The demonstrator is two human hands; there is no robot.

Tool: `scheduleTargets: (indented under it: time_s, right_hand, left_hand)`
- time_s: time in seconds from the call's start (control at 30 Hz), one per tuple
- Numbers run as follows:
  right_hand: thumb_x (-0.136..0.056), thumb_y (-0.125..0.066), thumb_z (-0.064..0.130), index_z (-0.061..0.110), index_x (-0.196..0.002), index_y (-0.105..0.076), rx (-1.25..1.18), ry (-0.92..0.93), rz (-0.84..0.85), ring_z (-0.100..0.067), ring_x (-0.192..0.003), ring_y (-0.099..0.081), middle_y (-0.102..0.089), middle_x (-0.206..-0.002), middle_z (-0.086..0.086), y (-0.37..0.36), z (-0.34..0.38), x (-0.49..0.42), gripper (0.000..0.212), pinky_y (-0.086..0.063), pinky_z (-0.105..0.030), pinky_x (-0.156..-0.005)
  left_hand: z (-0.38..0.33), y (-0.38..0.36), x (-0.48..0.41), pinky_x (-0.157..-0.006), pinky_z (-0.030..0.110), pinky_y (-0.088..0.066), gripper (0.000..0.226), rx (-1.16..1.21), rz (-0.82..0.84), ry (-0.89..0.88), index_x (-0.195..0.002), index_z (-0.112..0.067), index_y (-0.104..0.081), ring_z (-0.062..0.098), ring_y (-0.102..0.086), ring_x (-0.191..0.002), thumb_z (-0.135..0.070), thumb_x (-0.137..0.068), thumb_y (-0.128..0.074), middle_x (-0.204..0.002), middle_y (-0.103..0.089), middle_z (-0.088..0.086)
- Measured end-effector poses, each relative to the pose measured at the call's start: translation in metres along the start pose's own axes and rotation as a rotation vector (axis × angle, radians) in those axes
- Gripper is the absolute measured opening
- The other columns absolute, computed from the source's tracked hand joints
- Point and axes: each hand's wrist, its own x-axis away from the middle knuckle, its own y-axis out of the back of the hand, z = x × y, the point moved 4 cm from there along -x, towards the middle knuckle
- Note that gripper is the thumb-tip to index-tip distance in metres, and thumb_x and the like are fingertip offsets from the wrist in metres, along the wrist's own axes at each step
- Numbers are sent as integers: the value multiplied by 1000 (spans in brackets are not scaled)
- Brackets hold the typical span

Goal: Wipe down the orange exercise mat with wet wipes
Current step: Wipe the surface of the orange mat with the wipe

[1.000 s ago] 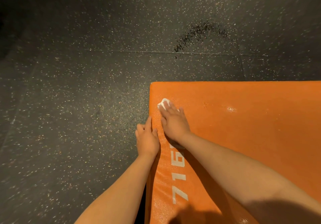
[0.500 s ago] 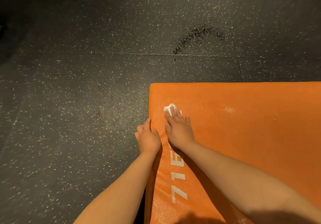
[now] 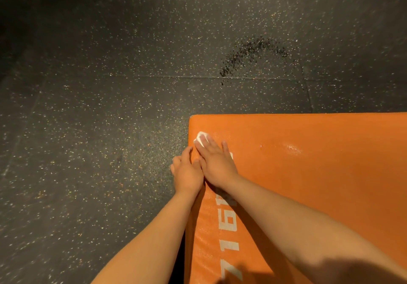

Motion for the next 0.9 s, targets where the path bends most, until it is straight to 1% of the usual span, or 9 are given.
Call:
scheduleTargets:
  time_s: [0.07, 0.1, 0.2, 0.27, 0.37, 0.47, 0.67, 0.8, 0.9]
  right_hand:
    - [-110, -27, 30, 31, -161, -15, 76, 59, -5, -12, -156, 9, 0, -170, 9, 5, -7, -7, 53, 10, -52, -124]
    - [-110, -25, 31, 32, -162, -13, 95, 35, -27, -13, -156, 10, 1, -170, 9, 9, -15, -12, 53, 10, -51, -124]
    - [-110, -23, 33, 30, -162, -5, 35, -200, -90, -15, -155, 12, 7, -170, 6, 25, -38, -27, 56, 7, -52, -122]
    - [-109, -26, 31, 26, -162, -7, -2, -257, -116, -15, -155, 13, 8, -170, 4, 27, -34, -36, 57, 6, -52, -122]
    - [-109, -26, 29, 27, -162, -14, -24, -79, -54, -13, -155, 11, 2, -170, 5, 19, -6, -43, 54, 11, -51, -123]
    - [-110, -24, 33, 29, -161, -20, 32, 59, 16, -12, -156, 8, -3, -170, 9, 17, 2, -52, 51, 13, -52, -122]
    - [-110, -24, 31, 31, -161, -16, -16, -33, -2, -14, -155, 12, 3, -170, 8, 24, 3, -80, 51, 11, -52, -122]
    - [-109, -28, 28, 28, -155, -36, -24, 52, -41, -12, -156, -1, -18, -168, 9, 19, 12, -59, 47, 13, -50, -122]
    - [-109, -29, 30, 30, -154, -39, 6, 97, -17, -10, -156, -4, -23, -166, 10, 16, 7, -47, 46, 15, -47, -121]
  left_hand:
    - [0, 0, -5, -105, 27, -25, 45, 10, -12, -25, -148, -28, -42, 25, -32, -131, -22, -103, -44, -140, -41, 8]
    - [-1, 0, -8, -105, 26, -24, 46, 11, -14, -34, -148, -28, -42, 24, -32, -131, -20, -103, -45, -141, -41, 7]
    - [-3, -2, -12, -107, 28, -25, 48, 22, -15, -31, -149, -29, -41, 22, -32, -131, -18, -102, -45, -142, -41, 4]
    - [-5, -3, -13, -104, 24, -23, 50, 15, -22, -40, -151, -29, -39, 21, -32, -129, -17, -103, -45, -139, -41, 3]
    - [-4, -4, -15, -102, 21, -19, 52, 22, -23, -42, -153, -30, -37, 18, -32, -128, -16, -104, -46, -135, -42, 1]
    - [0, -5, -19, -105, 24, -21, 51, 55, -14, -35, -151, -35, -39, 19, -33, -130, -19, -104, -48, -135, -43, 0]
    - [2, -5, -22, -110, 32, -25, 50, 48, -42, -56, -149, -34, -41, 23, -37, -129, -18, -103, -48, -134, -46, 3]
    - [4, -7, -25, -105, 28, -26, 49, 96, -18, 4, -148, -35, -40, 19, -33, -130, -20, -102, -49, -134, -41, 0]
    - [2, -9, -22, -103, 23, -23, 49, 89, -14, -17, -150, -37, -37, 10, -30, -120, -26, -104, -48, -124, -37, -9]
